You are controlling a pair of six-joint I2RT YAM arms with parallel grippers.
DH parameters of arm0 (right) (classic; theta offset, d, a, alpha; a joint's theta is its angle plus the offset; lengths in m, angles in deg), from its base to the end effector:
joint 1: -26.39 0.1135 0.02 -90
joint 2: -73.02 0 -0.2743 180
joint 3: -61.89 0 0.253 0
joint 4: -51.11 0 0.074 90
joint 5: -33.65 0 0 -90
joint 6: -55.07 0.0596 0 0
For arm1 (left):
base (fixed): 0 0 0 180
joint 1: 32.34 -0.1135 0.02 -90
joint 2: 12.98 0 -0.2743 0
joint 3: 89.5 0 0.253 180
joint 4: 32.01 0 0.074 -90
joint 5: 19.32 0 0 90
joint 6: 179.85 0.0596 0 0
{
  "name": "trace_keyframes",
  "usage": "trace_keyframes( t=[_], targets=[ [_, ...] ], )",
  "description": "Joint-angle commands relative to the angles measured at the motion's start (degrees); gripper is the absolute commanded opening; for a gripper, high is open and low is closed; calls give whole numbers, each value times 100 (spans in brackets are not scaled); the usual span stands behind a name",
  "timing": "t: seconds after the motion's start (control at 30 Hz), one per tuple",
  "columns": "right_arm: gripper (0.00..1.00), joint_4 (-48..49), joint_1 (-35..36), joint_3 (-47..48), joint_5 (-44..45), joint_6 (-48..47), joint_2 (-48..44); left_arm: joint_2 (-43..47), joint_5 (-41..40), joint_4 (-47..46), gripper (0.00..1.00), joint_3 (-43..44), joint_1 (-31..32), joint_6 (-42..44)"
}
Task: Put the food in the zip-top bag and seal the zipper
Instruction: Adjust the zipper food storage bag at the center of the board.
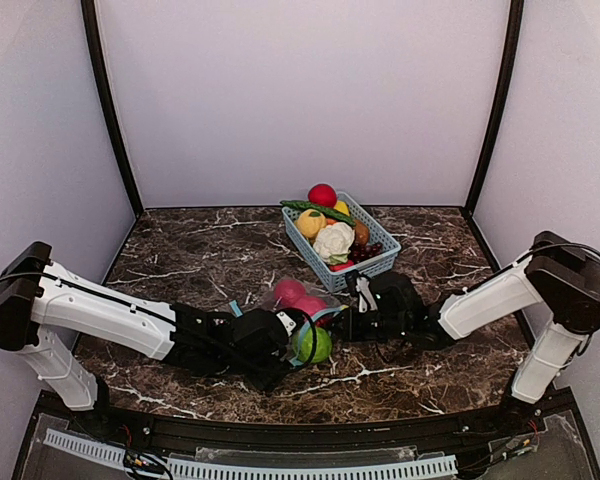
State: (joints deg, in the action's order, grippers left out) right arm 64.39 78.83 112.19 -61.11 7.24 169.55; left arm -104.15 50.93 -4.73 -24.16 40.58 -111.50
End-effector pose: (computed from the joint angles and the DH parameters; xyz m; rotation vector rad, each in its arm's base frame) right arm 0.2022 0.2711 0.1308 -0.2614 2.3200 0.9982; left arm 0.1166 -0.3109 0.1735 0.9291 2.2641 -0.3102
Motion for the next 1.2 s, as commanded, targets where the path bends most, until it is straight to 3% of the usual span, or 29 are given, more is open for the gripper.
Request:
trace_keyframes(
  t=[0.0, 0.13, 0.47, 0.63, 0.93, 1.17],
  targets=[
    [7, 26, -33, 157, -6, -53, -124, 50, -142, 160, 69, 103, 29, 132],
    [0, -519, -37, 357, 13, -13, -302, 144, -187, 144, 70, 87, 29, 285],
    [0, -1547, -33, 824, 1, 83, -723, 203, -614, 213, 74, 126, 29, 554],
    [0, -1662, -33, 952, -111, 81, -711, 175, -1039, 283, 60, 232, 29, 580],
    [0, -1828, -32, 1079, -121, 82, -672, 158, -1028, -52, 57, 302, 29, 740],
    [0, -1958, -33, 1108, -42, 87, -690, 131, -1083, -66, 30, 339, 29, 665]
  ],
)
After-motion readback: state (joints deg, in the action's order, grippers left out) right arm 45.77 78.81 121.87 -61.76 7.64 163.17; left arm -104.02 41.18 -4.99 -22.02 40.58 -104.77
